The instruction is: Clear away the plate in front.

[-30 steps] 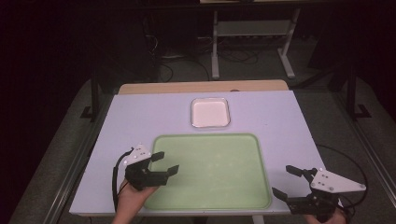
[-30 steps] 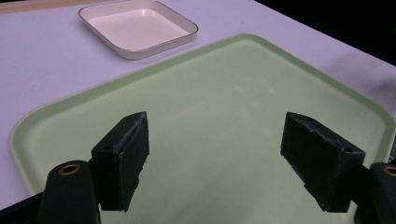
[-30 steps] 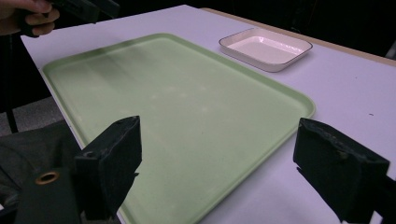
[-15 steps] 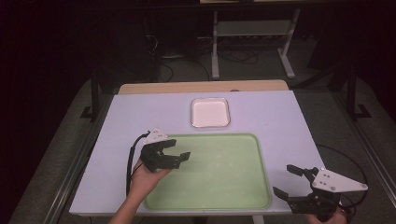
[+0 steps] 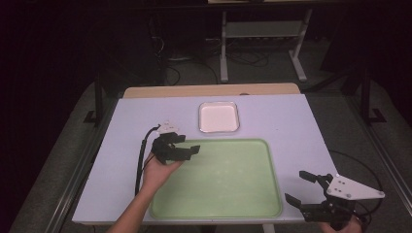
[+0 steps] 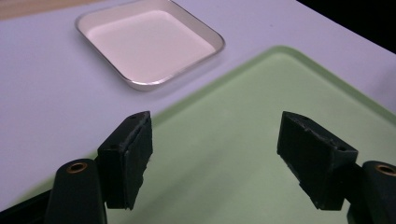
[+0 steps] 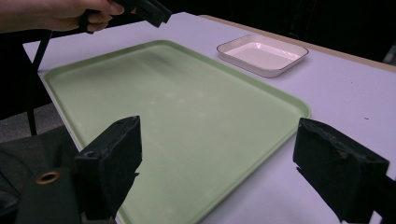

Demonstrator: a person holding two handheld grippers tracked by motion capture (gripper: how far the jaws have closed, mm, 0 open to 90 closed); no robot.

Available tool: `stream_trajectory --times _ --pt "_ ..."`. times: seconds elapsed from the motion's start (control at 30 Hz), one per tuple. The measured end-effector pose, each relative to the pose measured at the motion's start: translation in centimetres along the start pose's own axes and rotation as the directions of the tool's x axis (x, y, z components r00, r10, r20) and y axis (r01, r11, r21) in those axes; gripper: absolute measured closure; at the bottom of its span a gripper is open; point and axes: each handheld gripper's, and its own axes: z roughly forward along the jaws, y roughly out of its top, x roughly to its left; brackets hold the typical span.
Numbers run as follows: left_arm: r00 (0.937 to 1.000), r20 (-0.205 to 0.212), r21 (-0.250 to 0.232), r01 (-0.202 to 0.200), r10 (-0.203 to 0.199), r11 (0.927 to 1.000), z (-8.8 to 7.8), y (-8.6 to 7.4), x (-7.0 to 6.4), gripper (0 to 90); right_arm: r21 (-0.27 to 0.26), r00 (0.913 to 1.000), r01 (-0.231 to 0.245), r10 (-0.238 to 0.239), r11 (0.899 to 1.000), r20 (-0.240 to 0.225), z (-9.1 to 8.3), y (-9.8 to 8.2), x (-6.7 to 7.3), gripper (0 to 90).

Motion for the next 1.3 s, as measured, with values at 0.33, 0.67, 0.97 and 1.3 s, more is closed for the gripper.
stream_trajectory --times 0.33,0.67,0.97,1.3 --pt "0.9992 -0.029 0.030 -0.026 0.027 0.9992 2.0 2.4 0.5 27.0 0.001 0.9999 0.003 -0.003 1.000 -0.012 0.1 0.0 0.1 15.1" --pt "0.9982 -0.052 0.054 -0.028 0.030 0.9982 3.5 4.8 1.1 30.3 -0.004 0.9999 -0.004 0.004 1.000 -0.013 0.1 0.0 -0.2 15.2" --pt "0.9982 -0.058 0.074 0.022 -0.018 0.9970 5.1 6.5 1.9 31.8 -0.003 0.9998 -0.009 0.009 1.000 -0.019 0.1 0.0 -0.4 15.2" --pt "0.9946 -0.066 0.092 0.086 -0.081 0.9920 7.5 8.5 3.4 31.2 -0.010 0.9998 -0.019 0.019 1.000 -0.011 0.0 -0.1 -0.7 15.2"
